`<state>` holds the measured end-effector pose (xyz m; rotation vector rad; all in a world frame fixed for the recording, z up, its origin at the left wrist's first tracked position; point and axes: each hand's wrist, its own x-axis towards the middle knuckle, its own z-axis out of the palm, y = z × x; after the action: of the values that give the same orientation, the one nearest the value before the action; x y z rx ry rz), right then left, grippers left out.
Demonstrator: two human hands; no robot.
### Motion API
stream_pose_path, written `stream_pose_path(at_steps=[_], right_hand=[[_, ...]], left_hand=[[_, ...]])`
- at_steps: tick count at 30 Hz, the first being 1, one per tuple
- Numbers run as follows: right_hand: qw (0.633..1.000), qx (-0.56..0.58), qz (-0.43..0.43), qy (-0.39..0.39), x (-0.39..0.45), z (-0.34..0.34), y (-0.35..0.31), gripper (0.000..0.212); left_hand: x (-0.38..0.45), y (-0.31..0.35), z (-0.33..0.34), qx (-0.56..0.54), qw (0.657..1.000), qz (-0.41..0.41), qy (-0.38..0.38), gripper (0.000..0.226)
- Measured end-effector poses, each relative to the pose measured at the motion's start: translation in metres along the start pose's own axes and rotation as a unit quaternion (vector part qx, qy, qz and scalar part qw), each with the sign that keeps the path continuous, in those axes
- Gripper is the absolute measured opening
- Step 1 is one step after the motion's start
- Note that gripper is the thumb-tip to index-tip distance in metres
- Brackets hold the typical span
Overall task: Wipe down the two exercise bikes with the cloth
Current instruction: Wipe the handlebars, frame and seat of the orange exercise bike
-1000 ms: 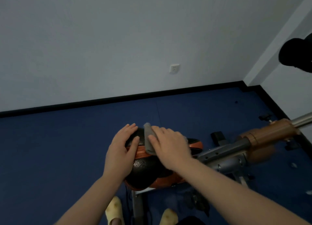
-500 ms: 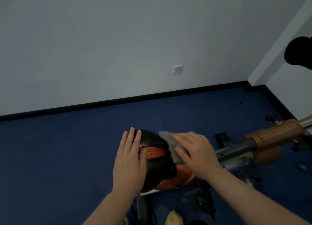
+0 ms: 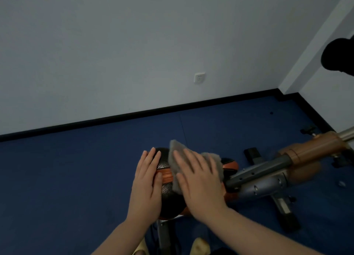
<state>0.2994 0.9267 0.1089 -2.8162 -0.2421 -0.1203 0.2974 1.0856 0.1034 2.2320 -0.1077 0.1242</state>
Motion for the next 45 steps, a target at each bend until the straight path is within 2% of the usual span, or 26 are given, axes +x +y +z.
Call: stream_pose_path(at_steps=[2,3,5,7,8,10,12,16,17,20,22,24,26,28,30,31,33,34,35,37,39,40,43,45], right_hand=[[0.996,-0.018,-0.083,-0.035,0.0,-0.008,0.019,0.051],[0.995,-0.037,-0.082,-0.044,0.004,-0.013,0.033,0.051],[0.998,-0.042,0.015,-0.044,0.012,-0.018,0.048,0.053],[0.995,-0.025,0.093,-0.032,0.019,-0.016,0.032,0.057],[0.996,-0.015,0.085,-0.032,0.021,-0.013,0.017,0.057],[1.0,-0.024,0.002,-0.016,0.019,-0.006,0.003,0.055],[0.996,-0.026,-0.063,-0.058,0.03,-0.017,0.016,0.052],[0.986,-0.03,-0.004,-0.164,0.063,-0.018,0.03,0.034],[0.985,-0.042,-0.007,-0.167,0.067,-0.015,0.021,0.034],[0.985,0.039,-0.089,-0.142,0.064,-0.003,-0.004,0.053],[0.966,0.126,-0.131,-0.186,0.077,-0.006,0.0,0.052],[0.949,0.177,-0.08,-0.248,0.1,-0.007,0.009,0.047],[0.953,0.143,-0.06,-0.26,0.107,-0.001,0.002,0.048],[0.962,0.078,-0.18,-0.19,0.096,0.007,-0.015,0.051],[0.941,0.072,-0.276,-0.183,0.094,0.009,-0.024,0.054],[0.938,0.09,-0.261,-0.209,0.102,0.005,-0.024,0.054],[0.936,0.163,-0.121,-0.288,0.125,-0.002,-0.025,0.046],[0.932,0.18,-0.066,-0.307,0.132,-0.001,-0.028,0.043],[0.937,0.167,-0.052,-0.302,0.132,-0.001,-0.034,0.042],[0.956,0.082,-0.17,-0.223,0.118,0.005,-0.042,0.043],[0.93,0.042,-0.32,-0.175,0.102,0.01,-0.045,0.046],[0.922,0.051,-0.336,-0.187,0.104,0.009,-0.044,0.045],[0.938,0.117,-0.177,-0.273,0.129,0.002,-0.043,0.04],[0.946,0.11,-0.143,-0.269,0.128,0.002,-0.047,0.039]], left_hand=[[0.001,0.0,0.0,0.006,1.0,-0.005,-0.007,0.047],[0.0,0.0,0.0,0.007,1.0,-0.008,-0.008,0.048],[-0.002,0.0,0.002,-0.003,1.0,-0.027,0.006,0.048],[-0.005,0.001,0.005,-0.035,0.997,-0.07,0.025,0.055],[-0.007,0.001,0.006,-0.052,0.994,-0.088,0.036,0.059],[-0.009,0.0,0.008,-0.081,0.988,-0.119,0.052,0.061],[-0.01,0.0,0.009,-0.101,0.981,-0.155,0.05,0.061],[-0.015,0.0,0.012,-0.135,0.967,-0.208,0.055,0.068],[-0.016,0.001,0.012,-0.131,0.968,-0.206,0.053,0.071],[-0.021,-0.001,0.007,-0.124,0.973,-0.195,0.028,0.09],[-0.024,-0.003,0.003,-0.137,0.97,-0.2,-0.015,0.105],[-0.025,-0.003,-0.003,-0.176,0.959,-0.216,-0.052,0.118],[-0.025,-0.004,-0.005,-0.188,0.954,-0.225,-0.063,0.121],[-0.022,-0.004,-0.004,-0.186,0.952,-0.237,-0.06,0.105],[-0.019,-0.003,-0.005,-0.184,0.948,-0.253,-0.063,0.092],[-0.018,-0.004,-0.005,-0.183,0.947,-0.255,-0.065,0.09],[-0.018,-0.005,-0.006,-0.183,0.948,-0.254,-0.066,0.088],[-0.019,-0.004,-0.005,-0.187,0.947,-0.253,-0.063,0.088],[-0.02,-0.005,-0.004,-0.188,0.948,-0.25,-0.059,0.087],[-0.021,-0.004,-0.004,-0.177,0.953,-0.24,-0.052,0.086],[-0.018,-0.006,-0.004,-0.178,0.958,-0.22,-0.054,0.088],[-0.017,-0.007,-0.003,-0.183,0.957,-0.22,-0.058,0.089],[-0.017,-0.007,-0.005,-0.192,0.949,-0.245,-0.061,0.089],[-0.019,-0.007,-0.006,-0.191,0.946,-0.254,-0.069,0.091]])
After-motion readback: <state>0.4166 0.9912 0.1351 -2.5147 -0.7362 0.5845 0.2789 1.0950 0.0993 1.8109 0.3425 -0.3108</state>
